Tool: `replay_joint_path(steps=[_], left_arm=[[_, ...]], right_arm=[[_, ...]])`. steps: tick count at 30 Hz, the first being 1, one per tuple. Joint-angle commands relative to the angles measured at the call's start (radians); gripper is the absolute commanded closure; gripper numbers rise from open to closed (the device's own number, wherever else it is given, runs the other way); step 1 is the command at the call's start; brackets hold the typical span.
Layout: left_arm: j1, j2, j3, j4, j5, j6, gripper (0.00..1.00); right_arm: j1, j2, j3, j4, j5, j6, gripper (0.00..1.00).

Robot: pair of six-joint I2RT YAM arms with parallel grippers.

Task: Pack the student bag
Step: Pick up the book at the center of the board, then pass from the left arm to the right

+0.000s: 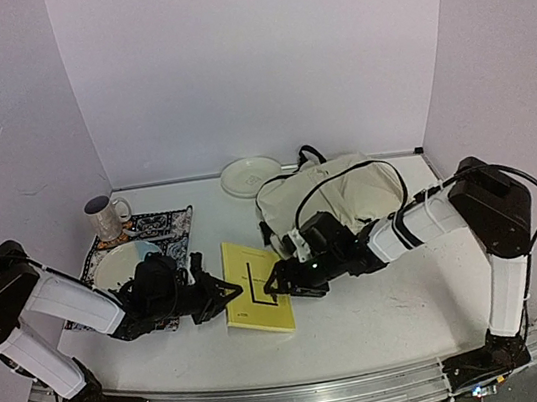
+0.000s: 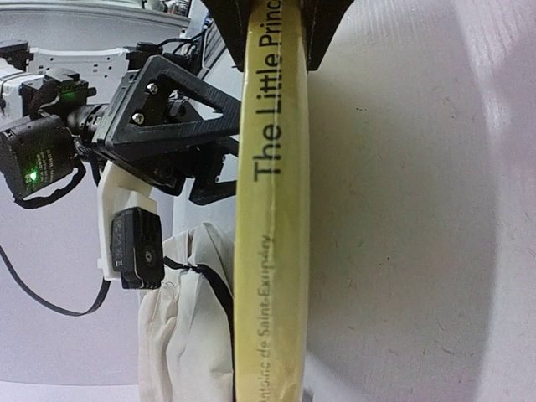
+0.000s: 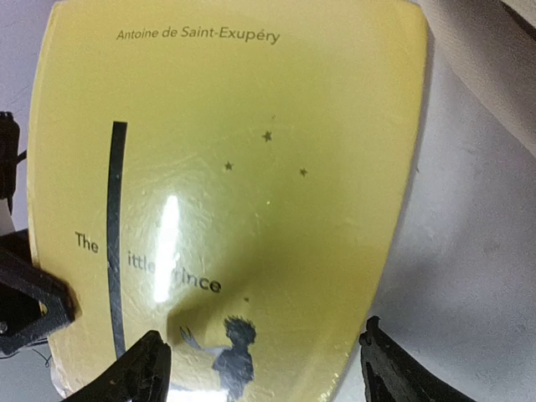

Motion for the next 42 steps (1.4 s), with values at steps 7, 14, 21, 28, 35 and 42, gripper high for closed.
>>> replay_joint_path(steps=[7,14,21,28,35,42], left_arm=[[0.106,-0.196,0.006,0.064,0.091,0.138,1.0],[0.117,-0.239,0.076,0.064,0.238,0.194,1.0],[0.117,-0.275,0.146,0.064,0.325,0.205,1.0],[0.114,-0.293,0.208,0.068,0.392,0.206,1.0],[0.113,-0.289,0.207,0.068,0.393,0.205,1.0],[0.114,-0.295,0.17,0.07,0.297,0.188,0.98]], right_arm=[[-0.115,-0.211,-0.045,-0.052,-0.104,-0.145,0.12],[-0.18,-0.251,-0.003,-0.008,-0.26,-0.18,0.06],[-0.223,-0.243,0.078,0.028,-0.39,-0.177,0.06],[-0.229,-0.201,0.149,0.102,-0.528,-0.145,0.11],[-0.238,-0.202,0.144,0.259,-0.66,-0.065,0.4],[-0.248,-0.216,0.105,0.394,-0.684,0.044,0.89]])
